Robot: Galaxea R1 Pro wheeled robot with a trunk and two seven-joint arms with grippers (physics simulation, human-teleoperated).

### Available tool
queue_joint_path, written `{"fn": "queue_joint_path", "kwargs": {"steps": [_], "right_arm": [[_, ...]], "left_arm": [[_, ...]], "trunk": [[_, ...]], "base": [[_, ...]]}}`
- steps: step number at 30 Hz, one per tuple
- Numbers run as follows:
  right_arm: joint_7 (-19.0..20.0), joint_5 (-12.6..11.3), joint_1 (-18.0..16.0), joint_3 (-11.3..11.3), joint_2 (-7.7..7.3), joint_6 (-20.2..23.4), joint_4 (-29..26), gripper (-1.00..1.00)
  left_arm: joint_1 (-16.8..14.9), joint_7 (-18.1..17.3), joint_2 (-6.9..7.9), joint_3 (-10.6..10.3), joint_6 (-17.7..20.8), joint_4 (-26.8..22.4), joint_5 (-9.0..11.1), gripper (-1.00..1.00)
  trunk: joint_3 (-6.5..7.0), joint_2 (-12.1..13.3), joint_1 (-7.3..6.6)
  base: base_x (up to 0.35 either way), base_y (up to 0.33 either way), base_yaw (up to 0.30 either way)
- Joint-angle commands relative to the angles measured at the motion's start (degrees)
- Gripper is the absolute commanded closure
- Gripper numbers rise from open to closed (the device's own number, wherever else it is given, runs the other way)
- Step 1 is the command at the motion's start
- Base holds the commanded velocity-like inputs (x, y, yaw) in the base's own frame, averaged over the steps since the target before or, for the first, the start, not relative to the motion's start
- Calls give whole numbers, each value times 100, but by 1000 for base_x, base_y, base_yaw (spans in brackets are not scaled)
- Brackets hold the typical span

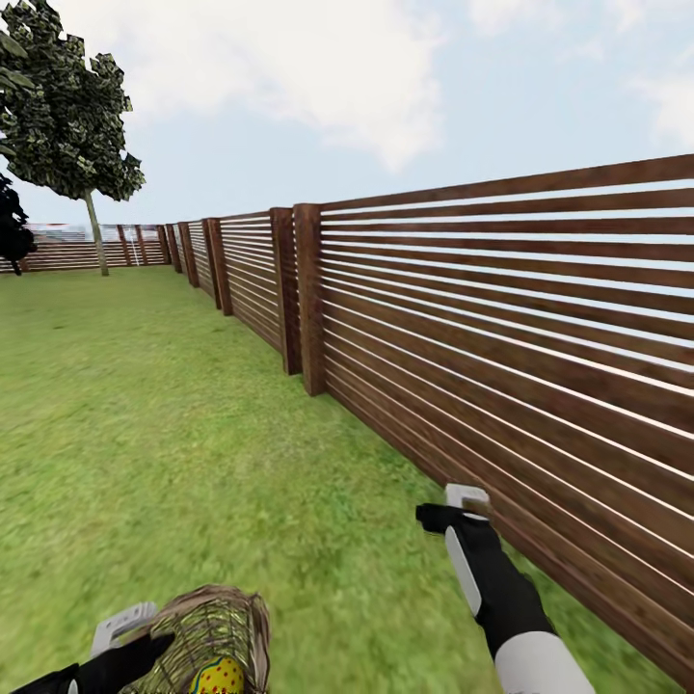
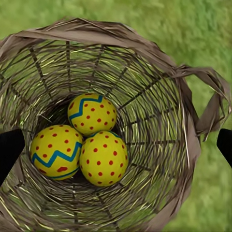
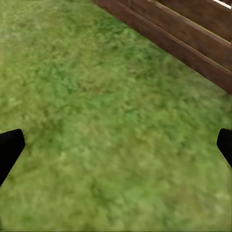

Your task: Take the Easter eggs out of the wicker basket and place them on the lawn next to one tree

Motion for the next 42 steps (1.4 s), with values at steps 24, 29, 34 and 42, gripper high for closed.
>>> {"fn": "queue_joint_path", "kwargs": {"steps": [24, 29, 34, 42], "right_arm": [[-47, -979, -2, 825, 62, 2891, -2703, -100], [-68, -986, -2, 843, 64, 2891, -2601, -100], [-72, -987, -2, 848, 65, 2891, -2521, -100], [-82, -980, -2, 853, 67, 2891, -2401, -100]], "left_arm": [[-8, -47, -2, 14, 16, 78, -44, -100], [-8, -47, -2, 14, 16, 85, -51, -100], [-8, -47, -2, 14, 13, 111, -55, -100], [-10, -47, -7, 14, -33, 121, -66, -100]], "trunk": [[-438, -967, 527], [-528, -1168, 637], [-617, -1368, 747], [-761, -1689, 923]], "base": [[0, 0, 0], [0, 0, 0], [0, 0, 0], [0, 0, 0]]}}
